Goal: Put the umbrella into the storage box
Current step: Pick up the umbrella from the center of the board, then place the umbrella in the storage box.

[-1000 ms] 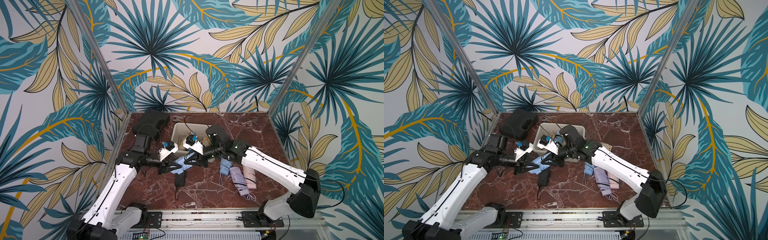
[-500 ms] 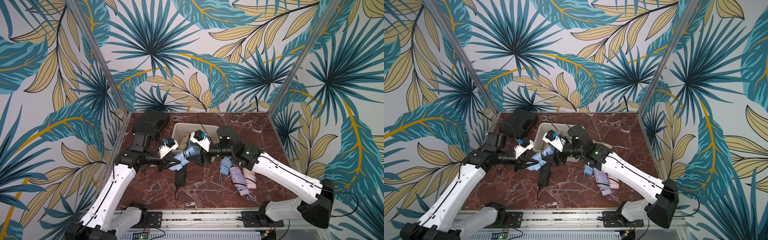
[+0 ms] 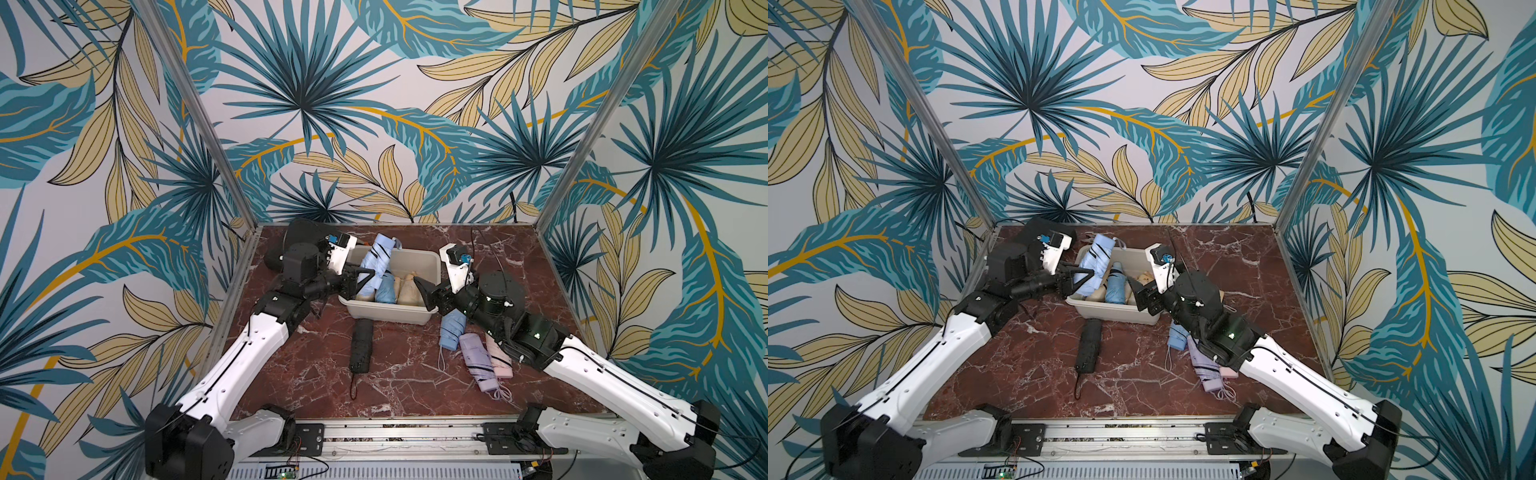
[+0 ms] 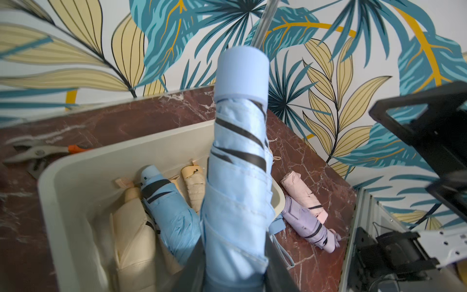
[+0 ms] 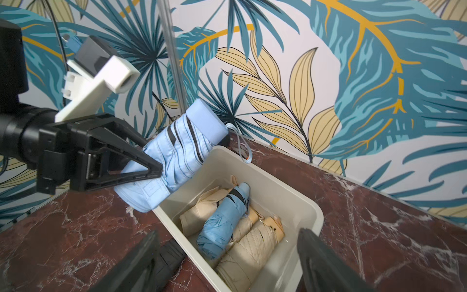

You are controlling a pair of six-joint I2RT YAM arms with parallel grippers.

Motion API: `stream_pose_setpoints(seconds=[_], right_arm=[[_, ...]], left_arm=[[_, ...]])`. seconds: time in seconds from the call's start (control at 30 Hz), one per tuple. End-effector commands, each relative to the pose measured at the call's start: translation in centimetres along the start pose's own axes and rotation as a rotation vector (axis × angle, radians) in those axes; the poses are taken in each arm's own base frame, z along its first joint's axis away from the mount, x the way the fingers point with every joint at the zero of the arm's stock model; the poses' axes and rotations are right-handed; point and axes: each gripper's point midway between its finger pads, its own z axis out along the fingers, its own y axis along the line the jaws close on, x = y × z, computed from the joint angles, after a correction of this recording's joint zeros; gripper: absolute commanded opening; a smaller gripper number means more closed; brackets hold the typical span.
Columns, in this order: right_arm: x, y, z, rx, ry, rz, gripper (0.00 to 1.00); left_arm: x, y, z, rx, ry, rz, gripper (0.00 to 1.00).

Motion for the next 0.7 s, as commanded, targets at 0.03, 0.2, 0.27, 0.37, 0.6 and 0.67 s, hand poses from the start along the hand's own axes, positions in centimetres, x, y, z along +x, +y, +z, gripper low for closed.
stream_pose_setpoints(seconds=[0.03,0.2,0.27,0.37,0.6,0.67], right_arm=[[0.6,-1.5,0.1,0.085,-0.017,0.11,0.87],[0.6,-1.8,0.1,0.104,-0.024,0.115,0.87],[0.6,-2.1,0.0,0.115,-0.027,0.109,0.87],[0.7,-2.2,-0.1,0.119,-0.03,0.105,0.87],[1.5,-2.3,-0.2,0.12,-0.015,0.115,0.87],[1.6,-2.4,-0.3,0.125,-0.012,0.118,0.87]], left_arm=[[-3.1,-0.5,2.6,-0.021,-0.099,-0.191,0.0],[-1.0,0.5,5.6,-0.111,-0.056,-0.292,0.0],[-0.3,1.3,6.6,-0.158,-0.041,-0.33,0.0],[0.4,2.1,7.9,-0.201,-0.017,-0.363,0.0],[3.6,1.2,11.7,-0.192,0.075,-0.432,0.0],[4.5,1.2,12.5,-0.205,0.077,-0.437,0.0]])
